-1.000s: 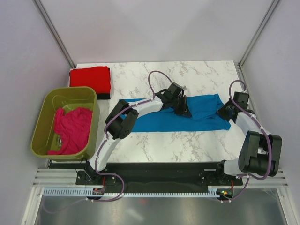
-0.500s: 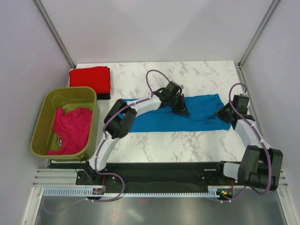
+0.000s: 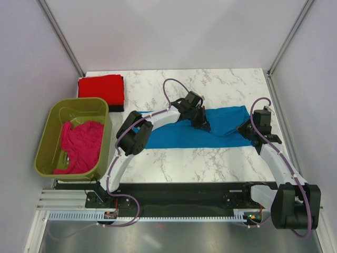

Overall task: Fold and stack the t-shirts
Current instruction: Fold the tshirt

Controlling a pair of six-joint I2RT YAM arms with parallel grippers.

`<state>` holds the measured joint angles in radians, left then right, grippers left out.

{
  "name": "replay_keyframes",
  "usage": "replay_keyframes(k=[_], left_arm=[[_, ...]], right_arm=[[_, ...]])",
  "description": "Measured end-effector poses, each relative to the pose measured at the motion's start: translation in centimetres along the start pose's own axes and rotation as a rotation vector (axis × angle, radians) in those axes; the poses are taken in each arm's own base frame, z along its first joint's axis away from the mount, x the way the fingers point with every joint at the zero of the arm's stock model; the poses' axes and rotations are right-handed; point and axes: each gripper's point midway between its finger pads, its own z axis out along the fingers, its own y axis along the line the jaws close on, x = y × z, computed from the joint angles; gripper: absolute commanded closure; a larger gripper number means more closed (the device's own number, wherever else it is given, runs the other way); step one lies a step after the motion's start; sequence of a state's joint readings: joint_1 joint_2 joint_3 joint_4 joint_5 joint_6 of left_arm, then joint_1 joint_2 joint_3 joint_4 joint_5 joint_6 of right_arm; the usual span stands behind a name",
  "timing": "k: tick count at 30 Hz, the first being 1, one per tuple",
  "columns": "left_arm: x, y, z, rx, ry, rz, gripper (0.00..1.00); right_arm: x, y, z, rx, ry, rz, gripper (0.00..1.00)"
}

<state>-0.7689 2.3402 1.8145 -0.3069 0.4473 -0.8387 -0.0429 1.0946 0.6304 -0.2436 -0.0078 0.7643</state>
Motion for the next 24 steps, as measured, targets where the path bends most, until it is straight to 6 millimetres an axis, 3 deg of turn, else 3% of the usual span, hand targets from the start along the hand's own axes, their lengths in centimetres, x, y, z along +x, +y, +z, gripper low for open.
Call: replay_keyframes(k=[15,24], left_arm=[[0.8,0.9,-0.4,-0.038,0.032,0.008,0.98],[1.1,1.5,-0.4,-0.065,0.041,0.013,0.98]], right_arm=[[1.6,-1.5,-1.1,0.053,-0.045,-0.013,1.0],[4.1,-4.4,-0.7,0.129,-0.028,-0.02,1.0]])
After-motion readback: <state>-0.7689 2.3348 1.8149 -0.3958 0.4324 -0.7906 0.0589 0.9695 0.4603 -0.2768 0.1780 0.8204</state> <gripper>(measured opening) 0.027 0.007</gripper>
